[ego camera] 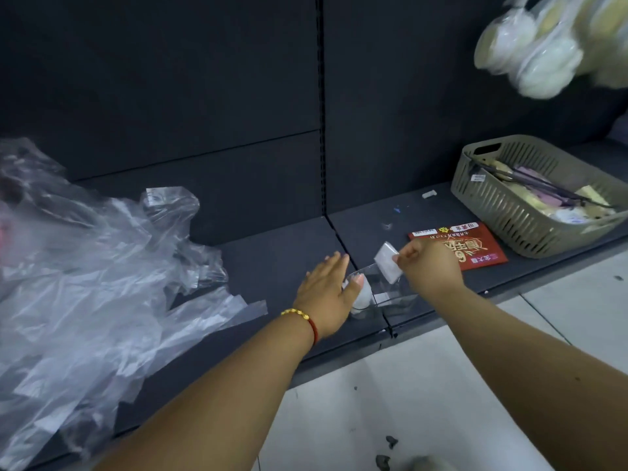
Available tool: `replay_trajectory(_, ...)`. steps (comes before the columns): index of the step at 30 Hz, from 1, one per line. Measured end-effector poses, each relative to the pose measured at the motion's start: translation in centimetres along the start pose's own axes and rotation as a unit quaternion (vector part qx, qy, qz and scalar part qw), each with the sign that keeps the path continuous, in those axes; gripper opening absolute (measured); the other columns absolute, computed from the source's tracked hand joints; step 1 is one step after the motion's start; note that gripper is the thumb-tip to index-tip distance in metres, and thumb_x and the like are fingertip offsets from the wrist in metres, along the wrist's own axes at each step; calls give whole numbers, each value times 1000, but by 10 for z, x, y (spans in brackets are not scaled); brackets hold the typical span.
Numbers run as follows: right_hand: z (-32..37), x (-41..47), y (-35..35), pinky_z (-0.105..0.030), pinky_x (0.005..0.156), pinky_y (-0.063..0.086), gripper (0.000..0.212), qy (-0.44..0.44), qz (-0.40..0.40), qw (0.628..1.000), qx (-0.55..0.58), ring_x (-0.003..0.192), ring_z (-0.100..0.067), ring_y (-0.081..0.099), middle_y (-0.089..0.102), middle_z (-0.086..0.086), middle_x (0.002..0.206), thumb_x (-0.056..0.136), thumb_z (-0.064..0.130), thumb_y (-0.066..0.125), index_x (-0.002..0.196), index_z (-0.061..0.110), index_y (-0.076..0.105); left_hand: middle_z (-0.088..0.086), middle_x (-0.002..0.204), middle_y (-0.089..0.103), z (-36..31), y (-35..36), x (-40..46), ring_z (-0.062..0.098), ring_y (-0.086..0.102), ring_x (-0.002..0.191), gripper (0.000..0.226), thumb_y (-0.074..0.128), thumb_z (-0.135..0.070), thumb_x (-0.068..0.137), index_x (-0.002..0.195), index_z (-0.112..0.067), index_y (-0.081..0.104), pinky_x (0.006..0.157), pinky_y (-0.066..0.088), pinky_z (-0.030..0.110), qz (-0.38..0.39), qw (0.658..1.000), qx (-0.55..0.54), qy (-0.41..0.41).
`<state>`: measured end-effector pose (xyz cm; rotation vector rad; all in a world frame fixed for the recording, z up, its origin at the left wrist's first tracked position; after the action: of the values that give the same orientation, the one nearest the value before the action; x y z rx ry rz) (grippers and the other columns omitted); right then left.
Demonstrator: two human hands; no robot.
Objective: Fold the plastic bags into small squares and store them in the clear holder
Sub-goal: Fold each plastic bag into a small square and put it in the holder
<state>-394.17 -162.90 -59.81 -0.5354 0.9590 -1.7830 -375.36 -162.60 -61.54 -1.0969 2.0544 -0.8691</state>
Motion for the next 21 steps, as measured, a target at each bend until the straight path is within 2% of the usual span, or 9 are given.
replay_trajectory(5,-37,15,47,-29,64,42,32,71,-19,997,-39,70,-27,55,64,-9,73,95,28,57,68,11,59,-3,165,-5,20,53,32,16,-3,151,61,23,-47,104,156,-19,9,121,-2,39,99,990,92,-31)
replay_trajectory(7,-44,18,62,-30,69,42,31,64,-51,993,-80,81,-28,54,67,-10,85,94,30,57,67,13,58,-2,164,-8,25,66,43,15,-6,151,62,22,-47,104,157,-19,5,121,-4,38,100,989,110,-29)
replay_trajectory(11,-55,20,85,-37,86,34,23,63,-95,986,-119,105,-29,49,63,-7,107,92,30,58,82,14,71,-5,162,-17,32,86,57,12,-16,149,64,20,-49,104,156,-22,-5,119,-13,36,92,984,152,2)
replay_trajectory(14,-64,20,98,-39,93,28,21,87,-122,984,-97,110,-30,47,62,-10,115,90,26,62,88,10,75,-5,163,-16,40,100,60,11,-17,148,64,19,-50,103,156,-23,-6,117,-16,36,105,978,183,10)
replay_trajectory(18,-66,26,111,-39,99,22,18,65,-149,981,-102,113,-29,46,62,-7,119,88,25,65,86,12,77,-7,162,-17,44,114,59,10,-20,148,67,16,-55,102,155,-25,-11,117,-18,37,107,976,188,17)
replay_trajectory(21,-66,32,116,-38,101,19,25,74,-124,979,-145,115,-26,44,61,-3,122,92,30,57,92,13,76,-8,162,-19,44,117,60,10,-22,147,81,-5,-68,85,154,-26,-14,114,-20,36,110,975,193,19)
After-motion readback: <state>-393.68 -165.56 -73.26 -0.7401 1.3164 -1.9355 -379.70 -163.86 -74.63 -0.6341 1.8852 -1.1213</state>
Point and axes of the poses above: each hand's wrist, its own x-axis towards the middle knuckle, its own y-axis out of the palm, z = x × y, the point moved 4 cm from there along x, towards the middle knuckle
